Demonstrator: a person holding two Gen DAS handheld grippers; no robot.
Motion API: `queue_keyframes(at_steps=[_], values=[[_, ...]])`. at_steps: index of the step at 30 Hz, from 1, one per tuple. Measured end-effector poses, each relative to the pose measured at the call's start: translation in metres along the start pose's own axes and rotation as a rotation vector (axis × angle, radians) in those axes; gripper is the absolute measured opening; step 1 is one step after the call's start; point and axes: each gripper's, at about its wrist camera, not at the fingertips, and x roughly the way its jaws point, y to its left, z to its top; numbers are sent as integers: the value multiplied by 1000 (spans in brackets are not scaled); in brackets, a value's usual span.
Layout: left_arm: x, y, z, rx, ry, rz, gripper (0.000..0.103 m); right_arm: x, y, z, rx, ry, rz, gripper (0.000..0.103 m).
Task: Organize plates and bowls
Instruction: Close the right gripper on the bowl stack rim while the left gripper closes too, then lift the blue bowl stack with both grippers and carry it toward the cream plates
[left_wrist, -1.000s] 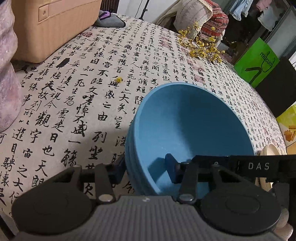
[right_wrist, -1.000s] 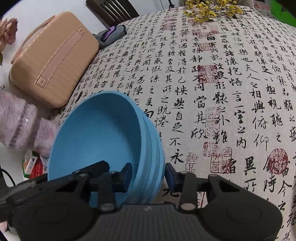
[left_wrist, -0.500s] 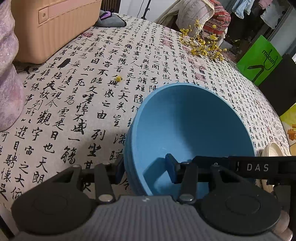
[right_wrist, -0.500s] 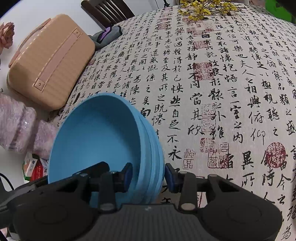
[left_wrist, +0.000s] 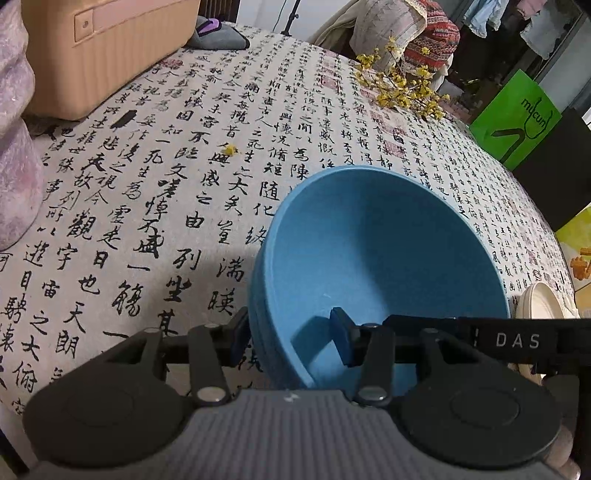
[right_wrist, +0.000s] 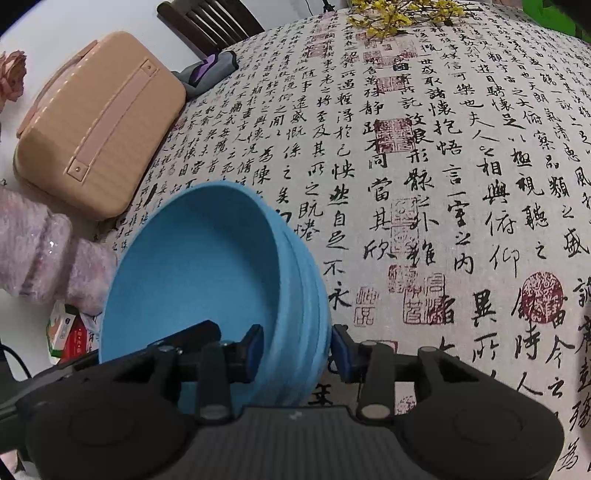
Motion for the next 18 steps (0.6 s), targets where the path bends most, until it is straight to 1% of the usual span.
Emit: queue_keyframes(at_steps=[2, 4, 9, 11, 16, 18], values=[[-2, 0, -1, -1, -3, -2, 50, -2, 2, -3, -4, -1, 2, 45], [-3, 1, -2, -3, 2, -5, 53, -3, 3, -7, -9, 1, 1, 45], [0, 0, -5, -18, 21, -11, 53, -1, 3, -10, 20, 7, 16, 47], [-1, -2, -6, -20, 17, -4, 53, -1, 1, -11, 38, 6, 27, 45], [-3, -4, -6, -29, 9, 7, 53, -3, -2, -13, 66, 4, 21, 39], [-4, -5, -6, -31, 9, 9, 52, -4, -5, -14, 79, 10, 30, 38]])
